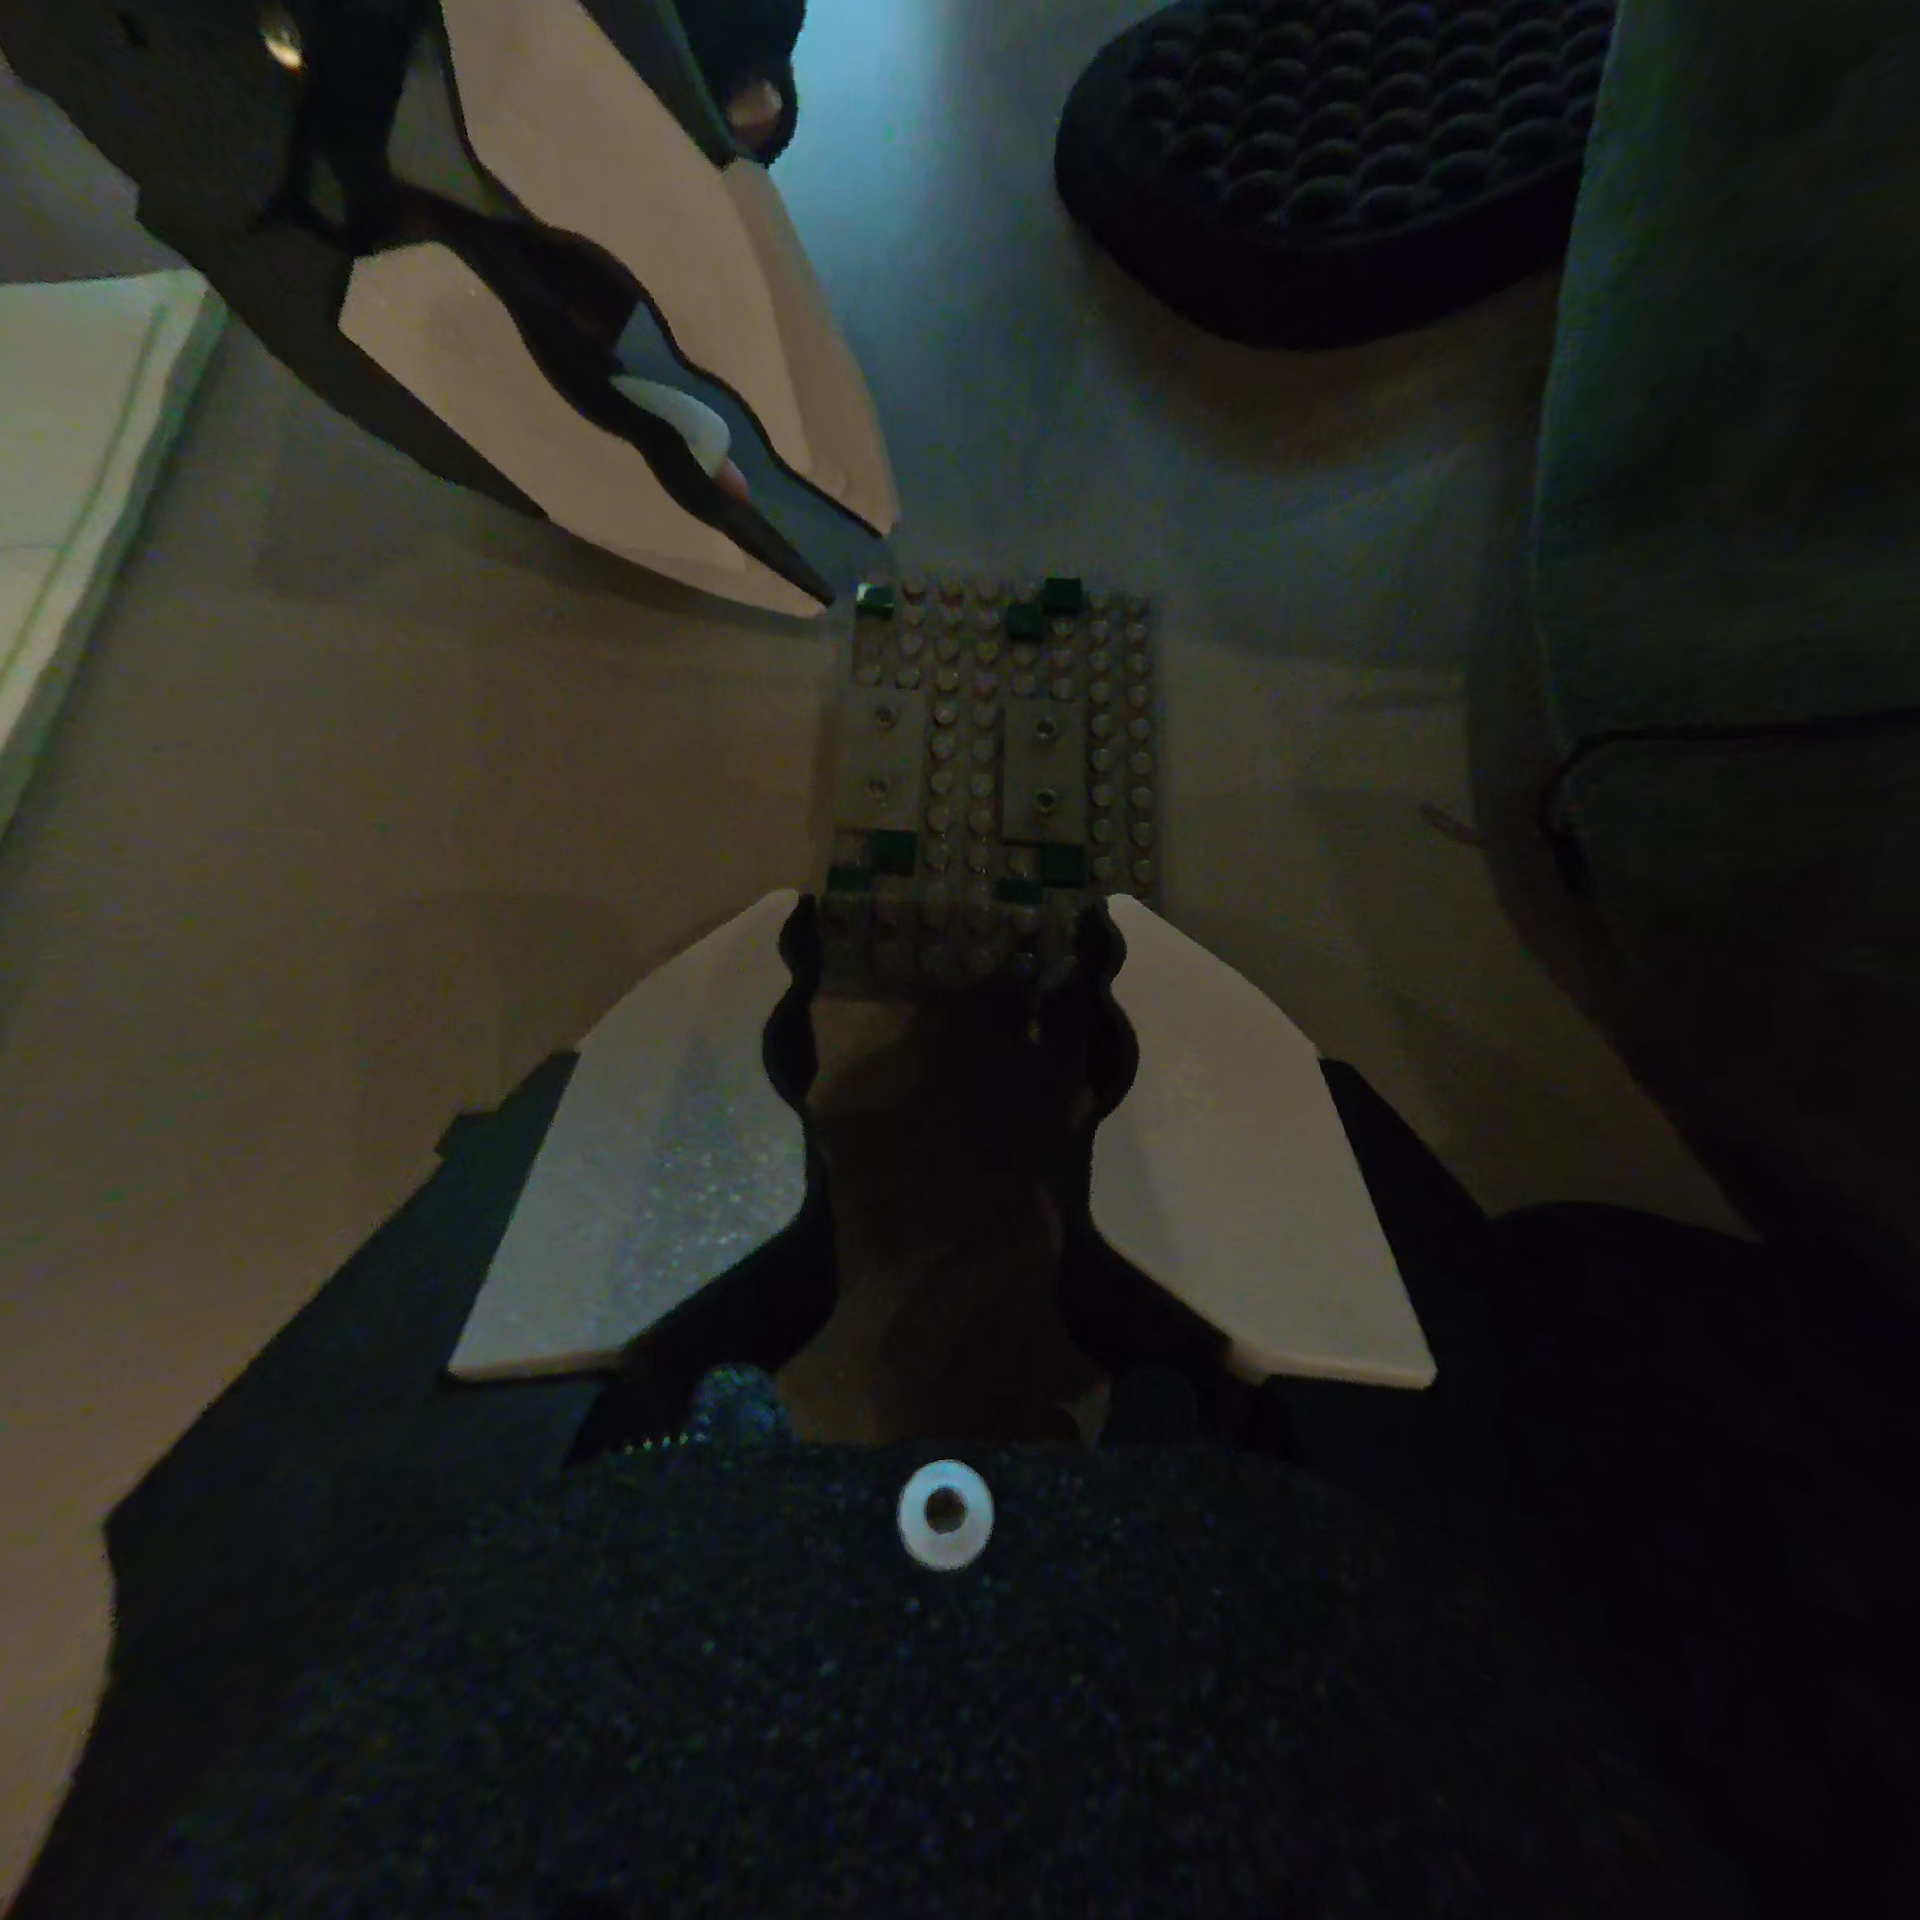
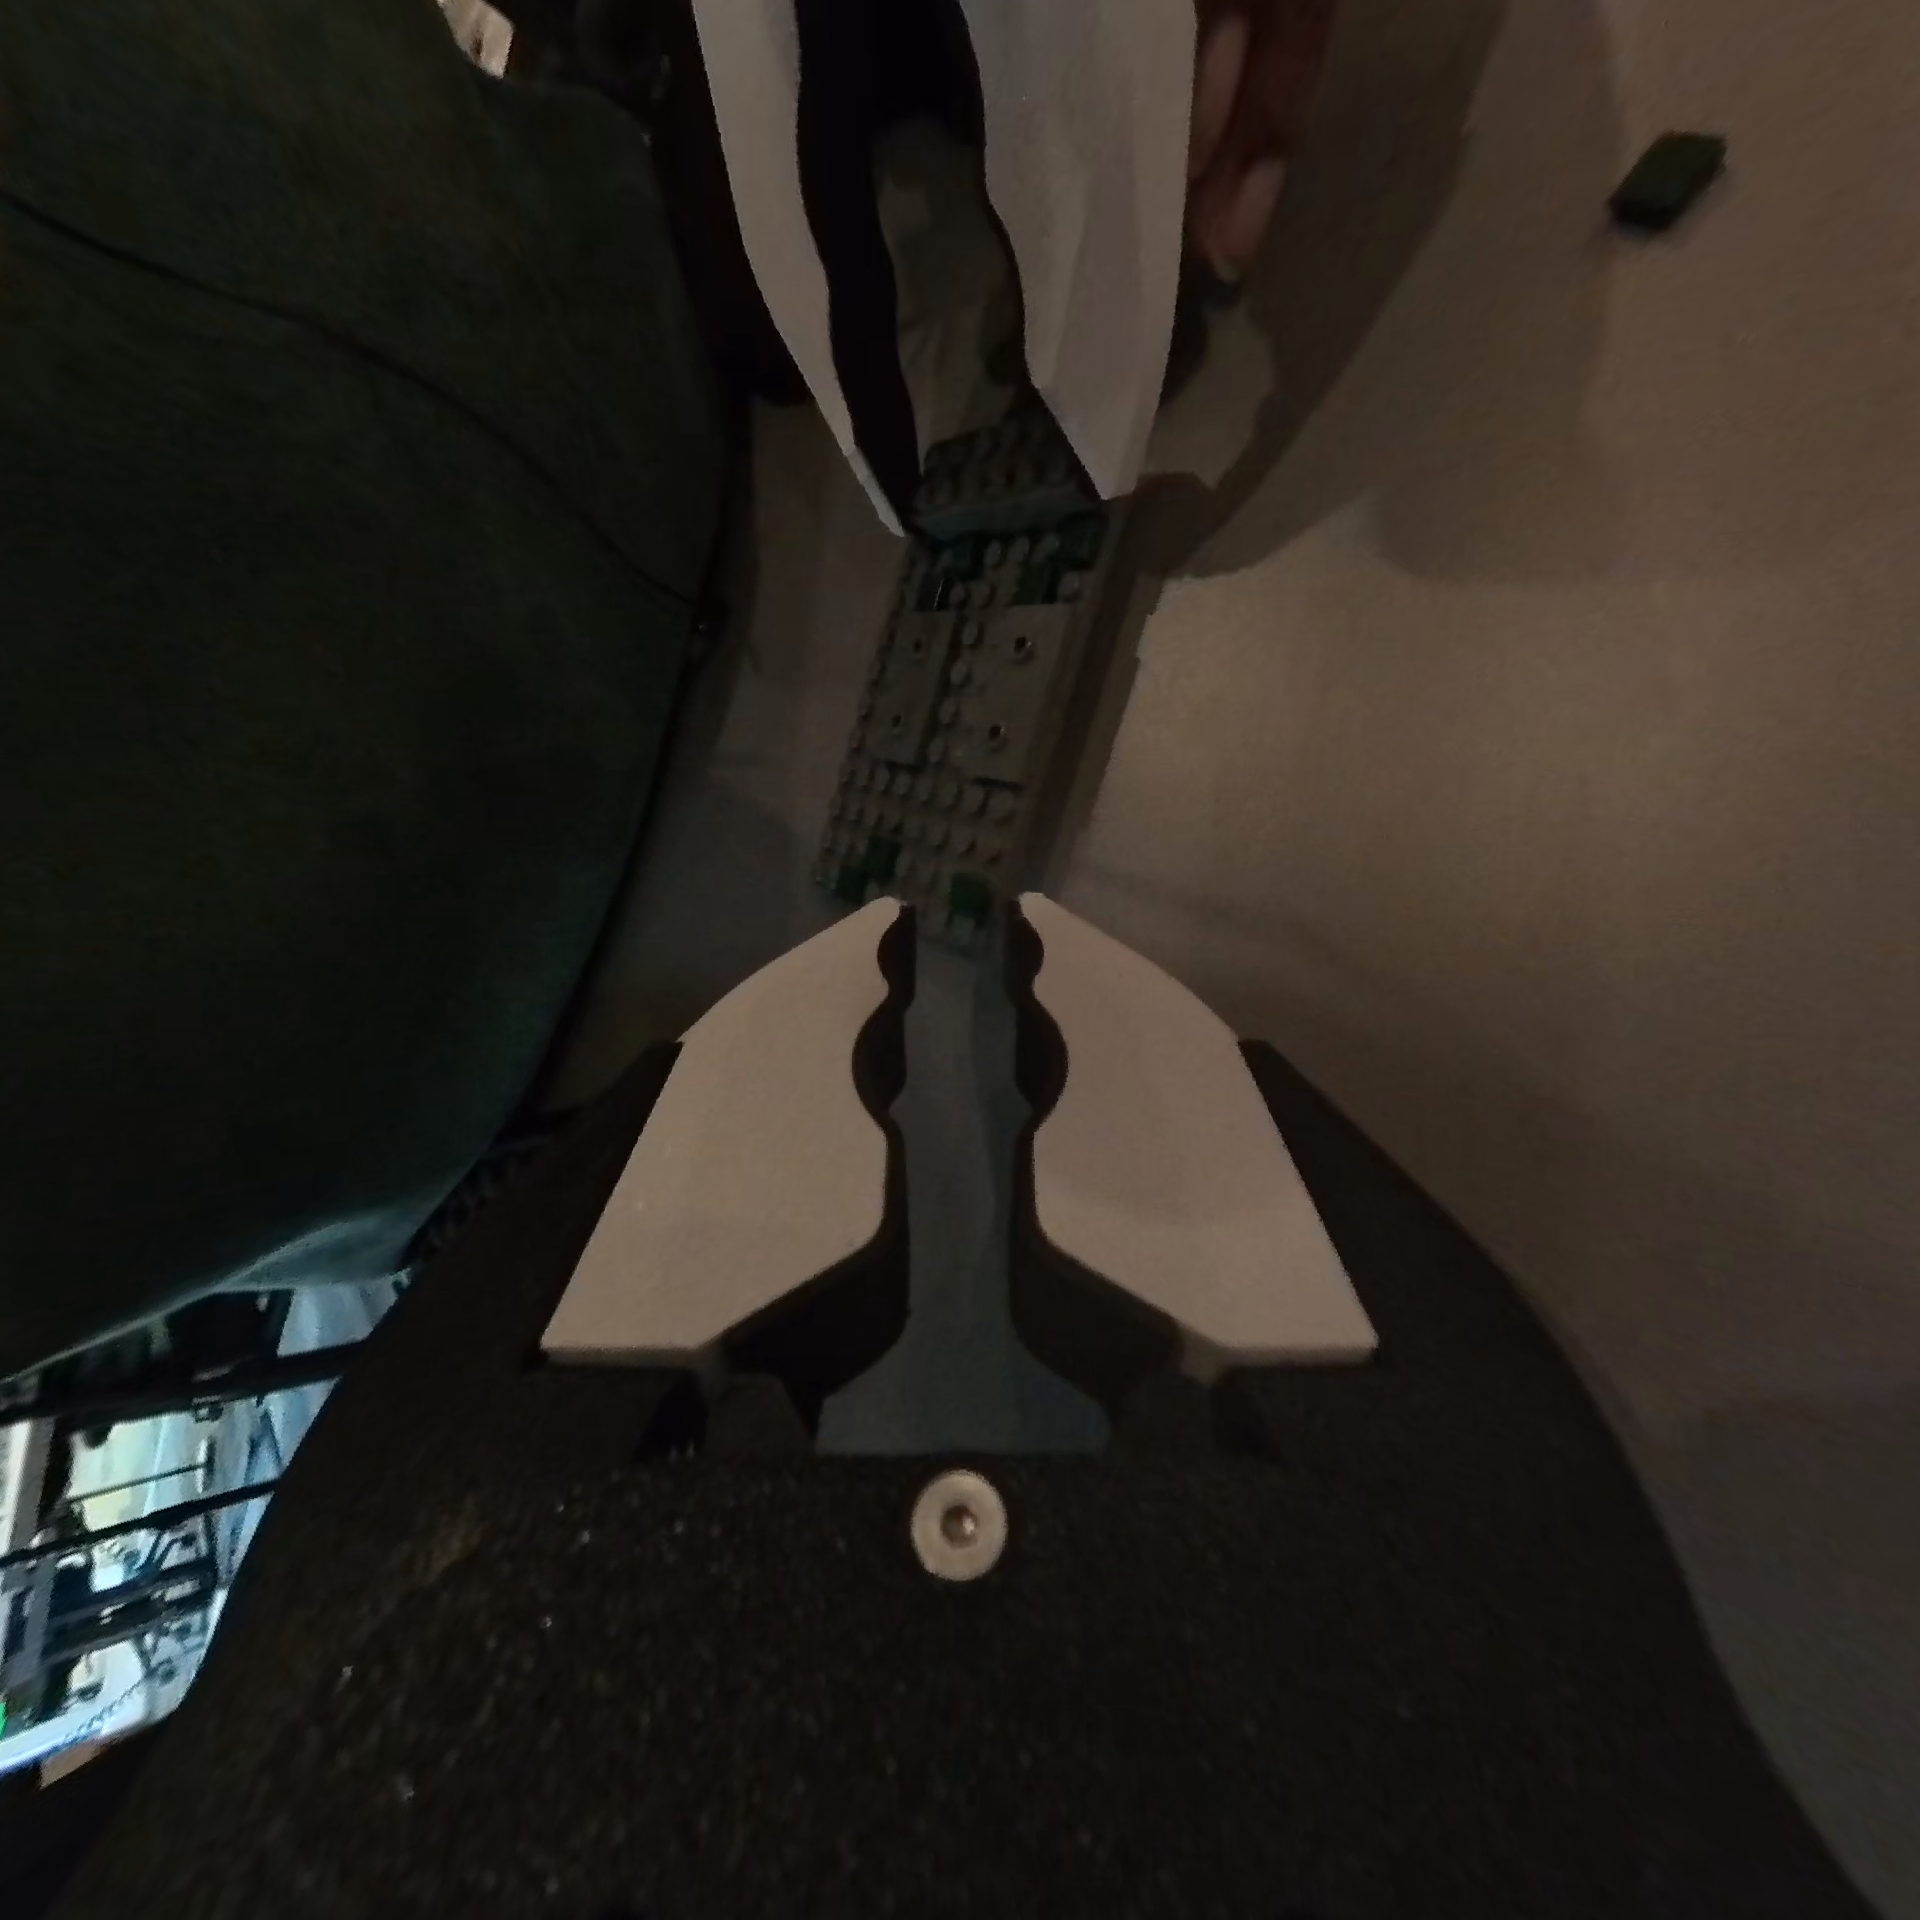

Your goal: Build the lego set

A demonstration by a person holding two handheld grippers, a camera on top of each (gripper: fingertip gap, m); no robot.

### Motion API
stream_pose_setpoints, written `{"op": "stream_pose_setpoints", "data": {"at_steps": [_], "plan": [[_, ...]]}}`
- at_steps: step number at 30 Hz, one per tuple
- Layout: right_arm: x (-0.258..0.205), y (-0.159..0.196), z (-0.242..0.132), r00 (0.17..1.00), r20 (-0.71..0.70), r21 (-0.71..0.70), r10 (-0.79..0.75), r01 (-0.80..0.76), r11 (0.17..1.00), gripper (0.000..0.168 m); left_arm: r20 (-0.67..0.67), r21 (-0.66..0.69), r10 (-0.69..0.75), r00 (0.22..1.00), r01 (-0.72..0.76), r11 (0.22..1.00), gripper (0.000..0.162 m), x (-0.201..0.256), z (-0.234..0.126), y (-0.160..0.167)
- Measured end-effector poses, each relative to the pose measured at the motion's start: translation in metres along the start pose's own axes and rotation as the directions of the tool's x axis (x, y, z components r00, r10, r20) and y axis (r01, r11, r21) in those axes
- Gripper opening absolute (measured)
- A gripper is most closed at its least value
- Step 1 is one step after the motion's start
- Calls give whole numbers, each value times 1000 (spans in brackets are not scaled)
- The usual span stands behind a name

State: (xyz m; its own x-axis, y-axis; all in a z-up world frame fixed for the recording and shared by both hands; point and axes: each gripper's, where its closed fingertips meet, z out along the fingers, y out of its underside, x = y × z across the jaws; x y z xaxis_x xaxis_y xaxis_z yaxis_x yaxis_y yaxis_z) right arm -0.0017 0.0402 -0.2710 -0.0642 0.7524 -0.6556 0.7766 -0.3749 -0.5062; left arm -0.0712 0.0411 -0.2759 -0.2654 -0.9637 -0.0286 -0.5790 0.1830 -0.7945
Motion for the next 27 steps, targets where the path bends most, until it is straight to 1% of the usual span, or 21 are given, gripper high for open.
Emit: {"op": "stream_pose_setpoints", "data": {"at_steps": [8,15,19,23,27], "plan": [[-4,4,-3,1000,0,34,3,-3,999,18,-23,24,-45,999,46,999,50,0,-3,-2],[-2,3,-6,1000,-17,61,0,1,998,19,-25,55,-42,999,43,998,50,2,-7,-6],[-2,3,-5,1000,-18,52,-8,9,999,19,-21,83,-35,999,37,996,50,3,-9,-10],[-6,0,-3,1000,19,61,-1,0,998,21,-14,117,-30,999,31,993,50,3,-13,-16],[-16,-5,-3,993,114,82,27,-37,996,21,-8,137,-19,1000,20,990,50,4,-16,-20]]}}
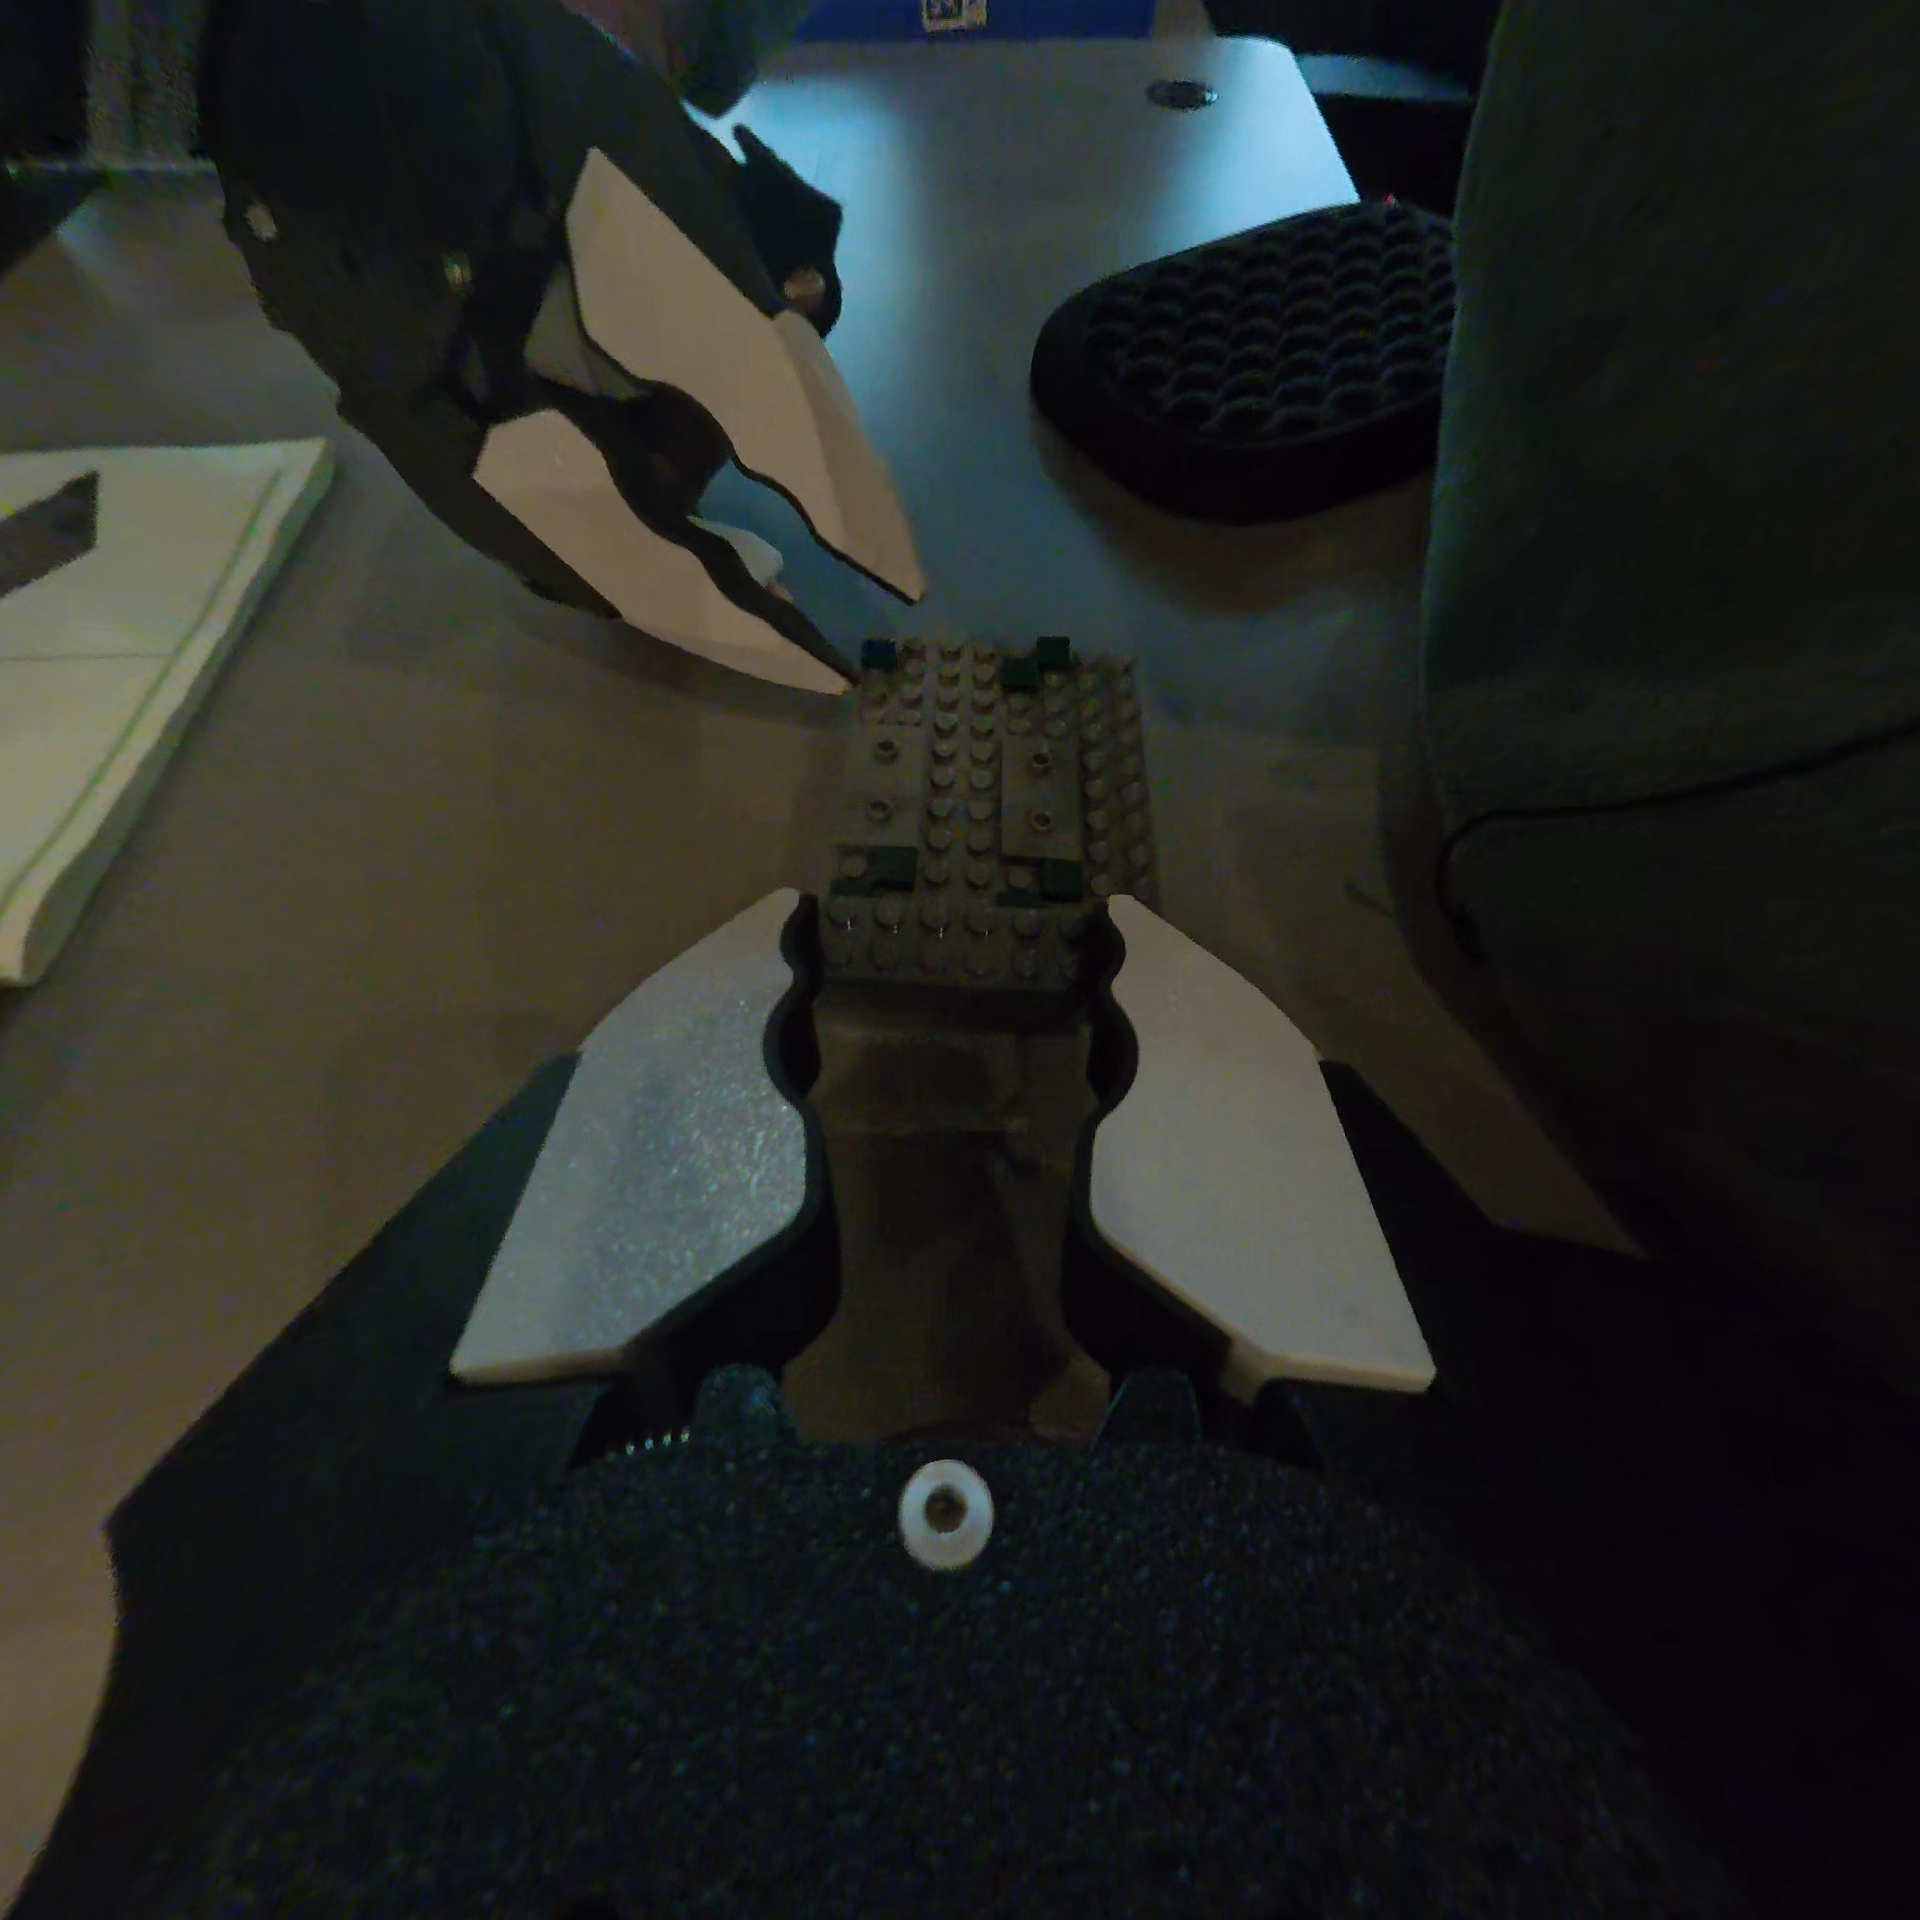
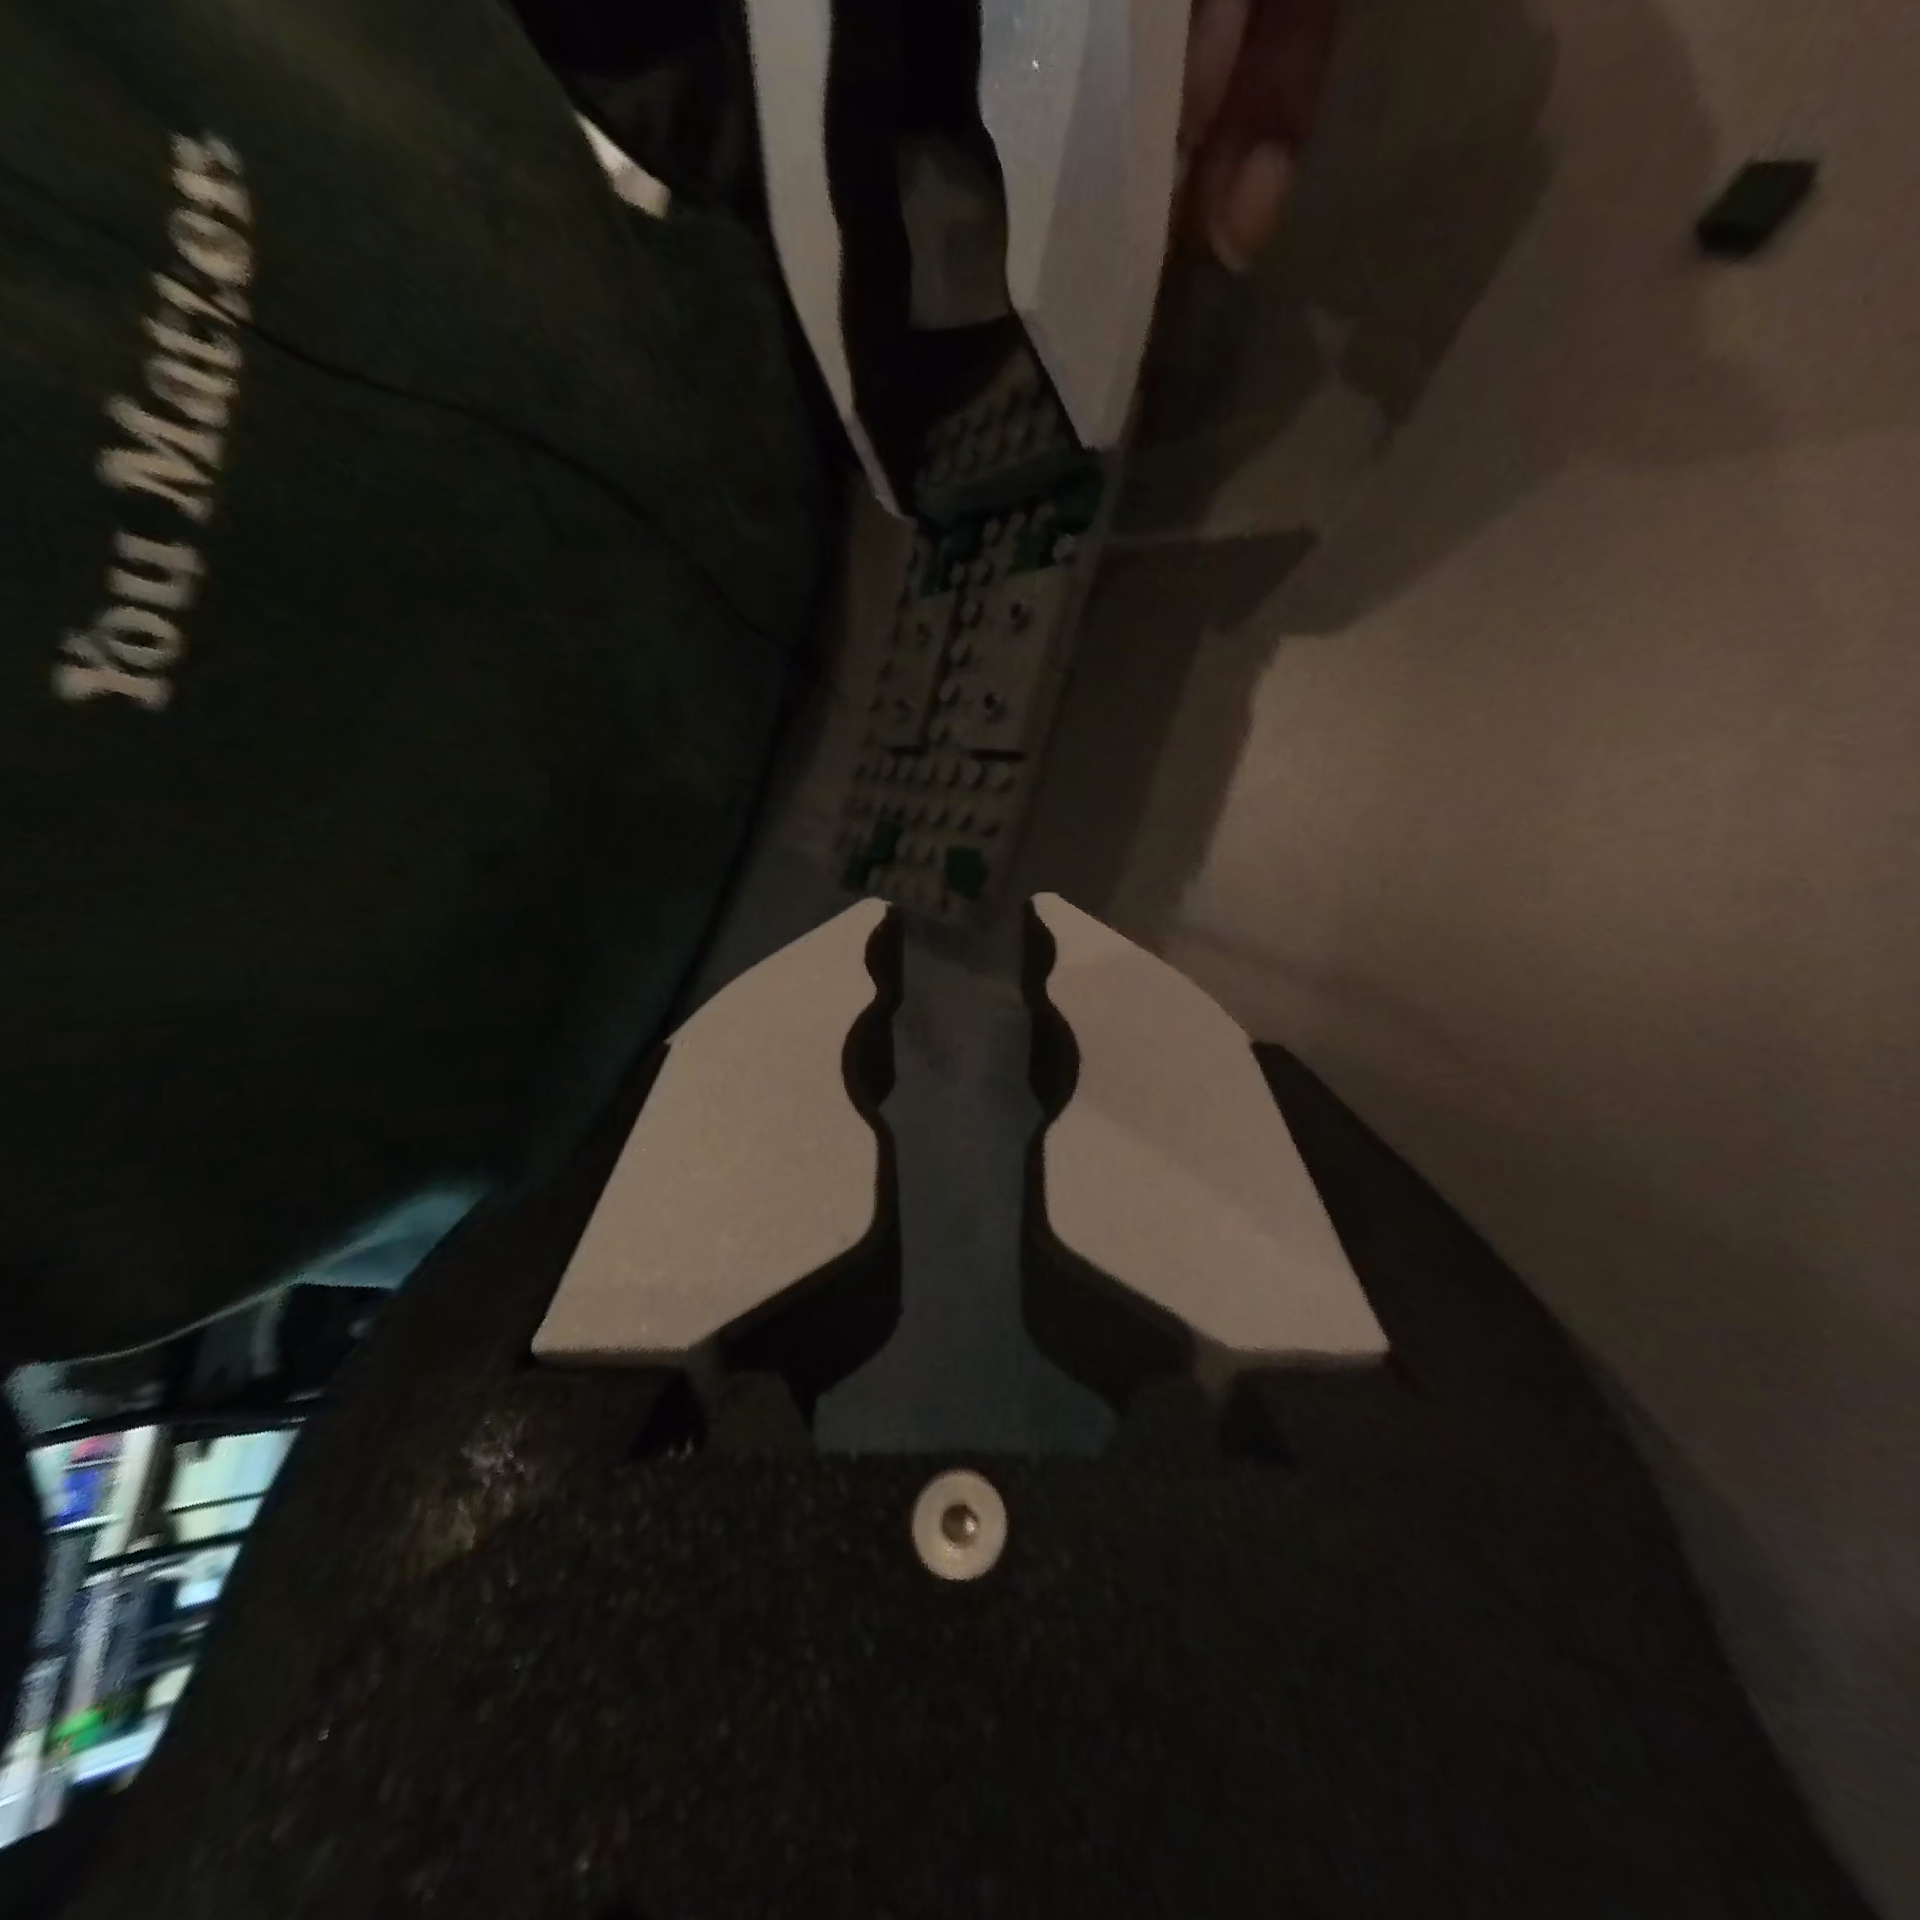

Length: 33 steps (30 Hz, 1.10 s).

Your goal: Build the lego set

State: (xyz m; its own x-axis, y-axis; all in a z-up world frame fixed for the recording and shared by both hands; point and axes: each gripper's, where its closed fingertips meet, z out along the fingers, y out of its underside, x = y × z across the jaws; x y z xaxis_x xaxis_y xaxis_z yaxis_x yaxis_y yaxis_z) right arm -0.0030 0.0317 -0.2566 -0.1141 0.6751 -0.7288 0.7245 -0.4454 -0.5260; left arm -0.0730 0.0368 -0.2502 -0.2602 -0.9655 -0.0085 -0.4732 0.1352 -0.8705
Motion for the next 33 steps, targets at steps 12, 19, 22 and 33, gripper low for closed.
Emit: {"op": "stream_pose_setpoints", "data": {"at_steps": [12,19,22,33], "plan": [[-14,-9,-5,972,201,17,125,-131,991,16,7,54,41,999,-41,998,50,1,-2,-15],[-17,-9,-5,963,227,4,148,-153,988,10,5,58,59,998,-59,997,50,1,-2,-18],[-18,-8,-4,959,233,-1,159,-163,987,10,3,59,64,998,-64,996,49,2,-1,-19],[-19,-11,-4,948,234,128,213,-247,960,8,82,24,133,988,-135,991,49,6,-4,-29]]}}
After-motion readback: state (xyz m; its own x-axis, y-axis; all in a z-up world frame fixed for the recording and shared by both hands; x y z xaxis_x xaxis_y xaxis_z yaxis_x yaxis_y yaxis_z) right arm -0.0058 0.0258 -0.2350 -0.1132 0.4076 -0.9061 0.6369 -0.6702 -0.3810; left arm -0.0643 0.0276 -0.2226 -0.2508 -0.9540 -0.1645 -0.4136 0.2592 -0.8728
